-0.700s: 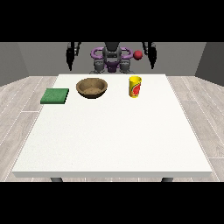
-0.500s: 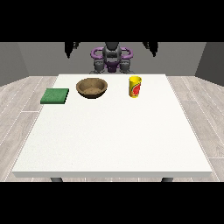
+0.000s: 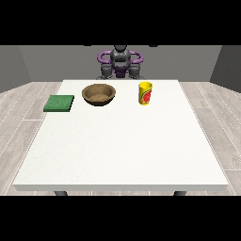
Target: Pick the cup and pour the ball into the bowl, then pick the bowl and place it on the pad
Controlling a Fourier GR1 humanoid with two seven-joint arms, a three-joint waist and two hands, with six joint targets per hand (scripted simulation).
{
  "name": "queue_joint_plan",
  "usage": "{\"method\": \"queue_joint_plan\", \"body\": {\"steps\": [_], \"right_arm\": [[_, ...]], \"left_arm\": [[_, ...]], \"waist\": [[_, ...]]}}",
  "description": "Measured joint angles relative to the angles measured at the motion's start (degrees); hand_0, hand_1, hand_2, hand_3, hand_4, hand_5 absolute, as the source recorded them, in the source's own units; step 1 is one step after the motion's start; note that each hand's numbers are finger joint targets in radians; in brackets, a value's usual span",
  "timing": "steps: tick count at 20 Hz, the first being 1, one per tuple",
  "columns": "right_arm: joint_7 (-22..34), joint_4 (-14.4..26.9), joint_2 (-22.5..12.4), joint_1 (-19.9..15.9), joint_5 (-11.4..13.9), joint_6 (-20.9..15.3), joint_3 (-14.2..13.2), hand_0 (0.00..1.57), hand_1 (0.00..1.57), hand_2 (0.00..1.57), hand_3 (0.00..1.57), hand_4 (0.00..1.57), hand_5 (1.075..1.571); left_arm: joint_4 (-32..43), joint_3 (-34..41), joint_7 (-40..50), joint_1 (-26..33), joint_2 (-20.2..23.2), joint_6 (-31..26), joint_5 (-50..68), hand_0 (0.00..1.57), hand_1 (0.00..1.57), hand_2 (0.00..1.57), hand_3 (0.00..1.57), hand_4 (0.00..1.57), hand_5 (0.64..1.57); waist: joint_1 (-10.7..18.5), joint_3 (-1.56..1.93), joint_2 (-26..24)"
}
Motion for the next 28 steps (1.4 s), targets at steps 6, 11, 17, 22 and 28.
{"method": "queue_joint_plan", "body": {"steps": [6,11,17,22,28], "right_arm": [[1.86,-9.39,0.52,4.15,-2.07,0.07,0.12,0.00,0.00,0.00,0.00,0.47,1.570],[-6.34,-7.35,0.77,4.56,-3.03,3.34,-1.30,0.00,0.00,0.00,0.00,0.40,1.571],[-17.67,-0.37,0.53,2.26,-2.74,7.16,-3.59,0.00,0.00,0.00,0.00,0.35,1.571],[-21.64,4.14,-2.50,-1.74,-5.28,10.89,-7.78,0.00,0.00,0.00,0.00,0.29,1.571],[-27.85,11.55,-5.26,-3.55,-6.29,15.80,-11.63,0.00,0.00,0.00,0.00,0.24,1.570]], "left_arm": [[-7.02,-2.72,-0.06,3.40,-1.03,1.71,-0.58,0.00,0.00,0.00,0.00,0.00,1.546],[-2.80,-3.70,-9.88,1.95,-1.61,2.74,-2.42,0.00,0.00,0.00,0.00,0.00,1.527],[5.33,-4.05,-22.41,-1.85,-1.93,4.20,-5.16,0.00,0.00,0.00,0.00,0.00,1.501],[13.27,-3.36,-30.76,-7.08,-1.98,6.96,-6.96,0.00,0.00,0.00,0.00,0.00,1.497],[22.05,0.44,-35.65,-13.62,-0.87,7.36,-7.09,0.00,0.00,0.00,0.00,0.00,1.474]], "waist": [[-0.56,0.01,4.17],[-1.53,0.00,12.15],[-2.06,0.01,20.93],[-3.02,0.00,25.90],[-3.56,0.01,28.07]]}}
